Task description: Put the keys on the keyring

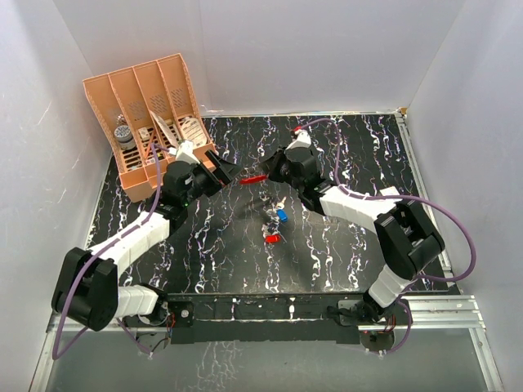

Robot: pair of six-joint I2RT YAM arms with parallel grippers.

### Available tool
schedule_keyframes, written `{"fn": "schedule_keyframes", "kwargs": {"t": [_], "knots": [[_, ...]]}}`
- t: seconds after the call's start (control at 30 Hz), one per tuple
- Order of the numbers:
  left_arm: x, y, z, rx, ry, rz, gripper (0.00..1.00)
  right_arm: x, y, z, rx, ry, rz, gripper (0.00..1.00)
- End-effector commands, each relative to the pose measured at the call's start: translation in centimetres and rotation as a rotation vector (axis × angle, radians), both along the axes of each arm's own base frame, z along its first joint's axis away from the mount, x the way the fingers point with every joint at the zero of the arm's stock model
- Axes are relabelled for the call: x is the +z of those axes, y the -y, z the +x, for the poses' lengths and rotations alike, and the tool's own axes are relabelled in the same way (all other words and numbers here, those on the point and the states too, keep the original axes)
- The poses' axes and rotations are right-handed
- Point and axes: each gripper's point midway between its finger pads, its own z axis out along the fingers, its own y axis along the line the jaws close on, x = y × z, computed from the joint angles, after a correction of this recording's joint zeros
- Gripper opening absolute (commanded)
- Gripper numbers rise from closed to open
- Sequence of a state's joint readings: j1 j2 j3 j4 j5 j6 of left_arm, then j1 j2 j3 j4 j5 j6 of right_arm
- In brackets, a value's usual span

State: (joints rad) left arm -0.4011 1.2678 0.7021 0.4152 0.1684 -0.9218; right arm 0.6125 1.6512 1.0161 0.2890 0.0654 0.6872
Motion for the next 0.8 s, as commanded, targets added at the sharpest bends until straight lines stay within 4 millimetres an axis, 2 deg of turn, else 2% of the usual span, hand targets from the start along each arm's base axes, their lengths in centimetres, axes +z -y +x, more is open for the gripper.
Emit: {"fn": "schedule_keyframes", "kwargs": {"t": [0.0, 0.1, 0.23, 0.43, 0.73, 0.77], "knots": [[1.3, 0.8, -0.4, -0.039, 0.016, -0.08, 0.93, 6.0, 0.2, 1.7, -0.072, 0.162, 0.138, 0.0], [0.9, 1.0, -0.3, -0.043, 0.002, -0.095, 0.94, 6.4, -0.5, 1.7, -0.045, 0.181, 0.178, 0.0], [0.5, 1.2, 0.1, -0.035, -0.016, -0.103, 0.94, 6.6, -2.2, 0.8, 0.052, 0.197, 0.243, 0.0], [0.6, 1.6, 1.1, -0.022, -0.031, -0.129, 0.94, 5.6, -4.0, -0.9, 0.172, 0.199, 0.271, 0.0], [1.5, 1.6, 2.0, -0.004, -0.021, -0.118, 0.95, 4.3, -5.1, -4.2, 0.294, 0.197, 0.285, 0.0], [0.5, 1.6, 2.2, -0.001, -0.044, -0.108, 0.95, 4.2, -5.3, -4.6, 0.309, 0.197, 0.286, 0.0]]}}
